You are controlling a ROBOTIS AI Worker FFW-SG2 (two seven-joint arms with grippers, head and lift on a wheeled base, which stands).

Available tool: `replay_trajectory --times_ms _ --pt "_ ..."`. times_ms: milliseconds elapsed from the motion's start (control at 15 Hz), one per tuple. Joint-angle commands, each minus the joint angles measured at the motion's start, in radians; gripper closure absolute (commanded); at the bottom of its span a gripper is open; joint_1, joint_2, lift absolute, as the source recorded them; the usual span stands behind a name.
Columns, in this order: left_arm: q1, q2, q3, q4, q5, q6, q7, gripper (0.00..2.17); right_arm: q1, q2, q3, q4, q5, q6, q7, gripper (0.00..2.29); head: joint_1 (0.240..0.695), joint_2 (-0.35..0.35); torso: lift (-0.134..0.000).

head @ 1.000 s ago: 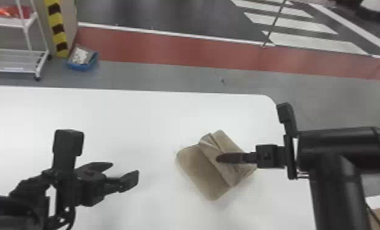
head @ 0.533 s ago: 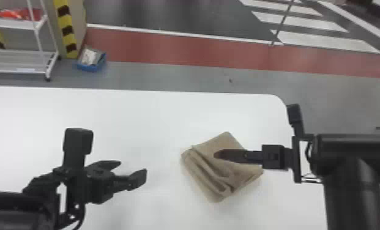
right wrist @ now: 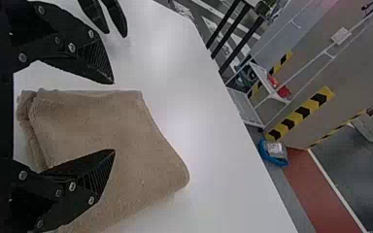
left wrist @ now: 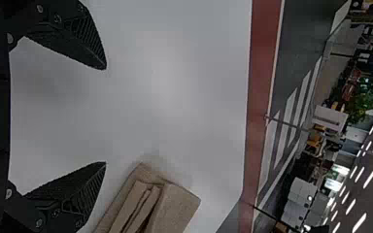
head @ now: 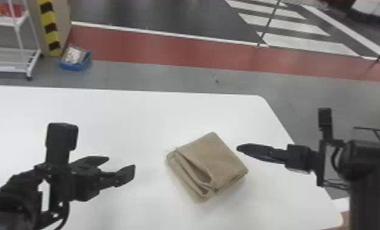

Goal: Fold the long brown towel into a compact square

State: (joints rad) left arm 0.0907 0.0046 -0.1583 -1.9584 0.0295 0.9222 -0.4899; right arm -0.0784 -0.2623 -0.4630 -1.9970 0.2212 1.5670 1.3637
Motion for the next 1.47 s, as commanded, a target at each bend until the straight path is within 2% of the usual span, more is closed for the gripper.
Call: replay_trajectory --times_ms 0,67,267,400,733,1000,1400 --pt "-0.036 -0.007 -0.015 0.009 -0.003 -0.003 -0.001 0.21 0.058 -0.043 -0.016 0.003 0.033 0.005 0.003 2.05 0.695 -0.348 -0.124" --pt "-0.065 -0.007 -0.033 0.033 -0.002 -0.009 -0.007 0.21 0.077 -0.046 -0.016 0.003 0.058 0.005 0.003 2.19 0.695 -0.350 -0.124" --pt "-0.149 -0.007 -0.087 0.161 -0.002 -0.147 -0.026 0.21 0.103 -0.048 -0.016 0.001 0.113 0.005 0.003 2.24 0.695 -0.350 -0.124" --pt "-0.194 -0.007 -0.113 0.240 0.018 -0.187 -0.064 0.21 0.106 -0.048 -0.013 0.001 0.136 0.005 0.003 2.26 0.695 -0.350 -0.124" --pt "-0.252 -0.007 -0.210 0.369 0.017 -0.352 -0.096 0.21 0.066 -0.041 0.060 0.061 0.256 0.005 0.003 2.26 0.695 -0.350 -0.124" --pt "-0.273 -0.007 -0.257 0.449 0.013 -0.435 -0.131 0.21 -0.006 -0.014 0.127 0.132 0.308 0.005 0.003 2.26 0.695 -0.350 -0.124" --pt "-0.246 -0.007 -0.245 0.432 0.003 -0.435 -0.136 0.21 -0.072 0.032 0.173 0.184 0.325 0.005 0.003 2.26 0.695 -0.350 -0.124"
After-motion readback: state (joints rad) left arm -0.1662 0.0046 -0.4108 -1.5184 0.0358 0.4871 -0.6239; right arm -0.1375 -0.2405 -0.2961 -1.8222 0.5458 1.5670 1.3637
